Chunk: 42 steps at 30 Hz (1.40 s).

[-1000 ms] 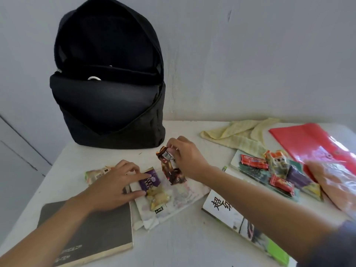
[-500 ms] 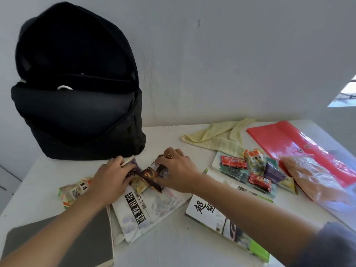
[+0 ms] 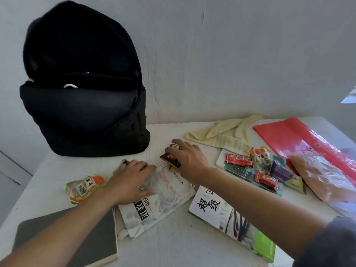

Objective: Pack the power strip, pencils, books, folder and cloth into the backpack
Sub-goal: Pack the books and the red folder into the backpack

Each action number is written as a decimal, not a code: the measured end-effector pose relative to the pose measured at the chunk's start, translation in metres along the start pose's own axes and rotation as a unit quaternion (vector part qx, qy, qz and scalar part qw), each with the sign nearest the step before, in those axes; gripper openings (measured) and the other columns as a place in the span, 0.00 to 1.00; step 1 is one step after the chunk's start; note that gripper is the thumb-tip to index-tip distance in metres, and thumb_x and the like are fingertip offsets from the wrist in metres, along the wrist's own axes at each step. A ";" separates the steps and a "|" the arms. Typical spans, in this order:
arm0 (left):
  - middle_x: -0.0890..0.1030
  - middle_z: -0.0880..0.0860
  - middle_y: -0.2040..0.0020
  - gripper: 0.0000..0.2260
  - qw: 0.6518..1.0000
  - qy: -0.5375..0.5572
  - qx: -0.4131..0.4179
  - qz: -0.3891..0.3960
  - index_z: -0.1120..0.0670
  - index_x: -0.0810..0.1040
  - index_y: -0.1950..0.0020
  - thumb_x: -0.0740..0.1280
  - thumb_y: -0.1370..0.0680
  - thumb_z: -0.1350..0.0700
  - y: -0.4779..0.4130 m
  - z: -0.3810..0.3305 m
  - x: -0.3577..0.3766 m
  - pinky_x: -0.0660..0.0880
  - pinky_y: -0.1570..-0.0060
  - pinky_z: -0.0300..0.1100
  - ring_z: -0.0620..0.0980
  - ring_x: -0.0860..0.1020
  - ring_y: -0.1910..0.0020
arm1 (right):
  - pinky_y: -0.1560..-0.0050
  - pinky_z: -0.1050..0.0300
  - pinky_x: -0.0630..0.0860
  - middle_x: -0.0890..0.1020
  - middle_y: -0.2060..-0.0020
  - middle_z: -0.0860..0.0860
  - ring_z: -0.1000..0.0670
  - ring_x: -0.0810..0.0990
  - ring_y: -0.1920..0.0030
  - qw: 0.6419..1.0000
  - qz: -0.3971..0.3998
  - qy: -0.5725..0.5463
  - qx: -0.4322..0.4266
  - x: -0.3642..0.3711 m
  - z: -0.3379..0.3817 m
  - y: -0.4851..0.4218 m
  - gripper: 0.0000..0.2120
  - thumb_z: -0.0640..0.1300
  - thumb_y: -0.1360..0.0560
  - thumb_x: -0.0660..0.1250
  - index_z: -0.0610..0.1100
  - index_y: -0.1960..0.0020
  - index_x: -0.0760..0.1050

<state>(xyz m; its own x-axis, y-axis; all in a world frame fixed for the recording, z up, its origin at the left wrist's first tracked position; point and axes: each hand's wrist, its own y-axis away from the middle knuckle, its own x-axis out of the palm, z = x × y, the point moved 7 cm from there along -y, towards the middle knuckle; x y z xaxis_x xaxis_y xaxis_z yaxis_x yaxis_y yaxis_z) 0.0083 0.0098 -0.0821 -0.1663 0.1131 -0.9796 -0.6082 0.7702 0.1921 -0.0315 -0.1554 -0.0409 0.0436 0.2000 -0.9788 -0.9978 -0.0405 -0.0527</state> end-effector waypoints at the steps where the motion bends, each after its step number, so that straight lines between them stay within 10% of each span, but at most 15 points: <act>1: 0.63 0.45 0.25 0.37 0.999 -0.021 -0.024 0.014 0.43 0.57 0.19 0.58 0.24 0.27 -0.001 0.005 -0.001 0.59 0.28 0.49 0.49 0.61 0.27 | 0.33 0.45 0.66 0.67 0.28 0.48 0.44 0.66 0.28 1.000 0.020 0.004 -0.012 0.003 0.001 0.000 0.29 0.36 0.27 0.66 0.53 0.28 0.68; 9: 0.67 0.43 0.36 0.39 0.997 -0.006 -0.054 0.047 0.46 0.76 0.33 0.70 0.36 0.24 -0.014 -0.001 -0.009 0.59 0.33 0.48 0.46 0.61 0.33 | 0.42 0.45 0.69 0.72 0.39 0.47 0.43 0.68 0.34 0.998 0.034 0.055 0.020 0.003 -0.015 -0.005 0.19 0.59 0.23 0.63 0.46 0.41 0.76; 15: 0.62 0.45 0.43 0.39 0.988 0.002 -0.123 0.095 0.48 0.72 0.36 0.78 0.39 0.30 -0.026 -0.005 -0.012 0.60 0.40 0.50 0.50 0.62 0.33 | 0.41 0.40 0.67 0.64 0.32 0.47 0.42 0.63 0.30 0.995 0.051 0.083 0.004 0.017 -0.017 -0.008 0.30 0.47 0.24 0.66 0.62 0.28 0.58; 21: 0.70 0.46 0.44 0.36 0.980 0.016 -0.132 0.146 0.46 0.70 0.39 0.78 0.38 0.30 -0.029 -0.003 -0.007 0.60 0.38 0.53 0.51 0.64 0.34 | 0.31 0.29 0.58 0.71 0.34 0.48 0.44 0.60 0.26 0.983 0.115 0.136 -0.054 0.034 -0.006 -0.010 0.26 0.43 0.23 0.62 0.55 0.25 0.65; 28: 0.70 0.45 0.48 0.36 0.974 0.042 -0.139 0.172 0.45 0.67 0.42 0.81 0.41 0.32 -0.032 0.001 -0.007 0.57 0.35 0.54 0.48 0.62 0.42 | 0.34 0.35 0.62 0.74 0.37 0.50 0.45 0.66 0.31 0.987 0.103 0.125 -0.018 0.031 -0.020 -0.018 0.18 0.59 0.19 0.55 0.54 0.33 0.70; 34: 0.73 0.46 0.49 0.28 0.976 0.054 -0.120 0.175 0.45 0.70 0.58 0.82 0.43 0.33 -0.038 0.001 -0.006 0.57 0.36 0.57 0.52 0.63 0.38 | 0.35 0.38 0.62 0.74 0.38 0.49 0.45 0.65 0.31 0.992 0.071 0.105 0.022 0.030 -0.043 -0.017 0.11 0.52 0.18 0.58 0.51 0.38 0.72; 38: 0.74 0.48 0.46 0.25 0.983 0.124 -0.089 0.101 0.47 0.76 0.49 0.81 0.37 0.37 -0.033 -0.002 -0.024 0.58 0.41 0.52 0.51 0.64 0.42 | 0.35 0.38 0.63 0.76 0.42 0.50 0.46 0.67 0.33 0.993 0.090 0.061 0.050 0.024 -0.049 -0.020 0.12 0.50 0.19 0.57 0.50 0.42 0.77; 42: 0.79 0.47 0.44 0.16 0.951 0.286 -0.101 0.059 0.46 0.78 0.42 0.76 0.26 0.43 -0.017 -0.001 -0.052 0.63 0.37 0.49 0.46 0.72 0.45 | 0.43 0.48 0.67 0.81 0.52 0.50 0.47 0.74 0.43 0.996 -0.065 -0.047 0.044 -0.010 -0.037 -0.024 0.17 0.51 0.18 0.57 0.45 0.55 0.81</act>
<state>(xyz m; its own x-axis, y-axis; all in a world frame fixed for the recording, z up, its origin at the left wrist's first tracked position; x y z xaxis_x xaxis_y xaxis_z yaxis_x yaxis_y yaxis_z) 0.0269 -0.0098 -0.0346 -0.6028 -0.2128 -0.7690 -0.6857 0.6310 0.3629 -0.0058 -0.1927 -0.0373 0.1715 0.2894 -0.9417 -0.9848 0.0759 -0.1560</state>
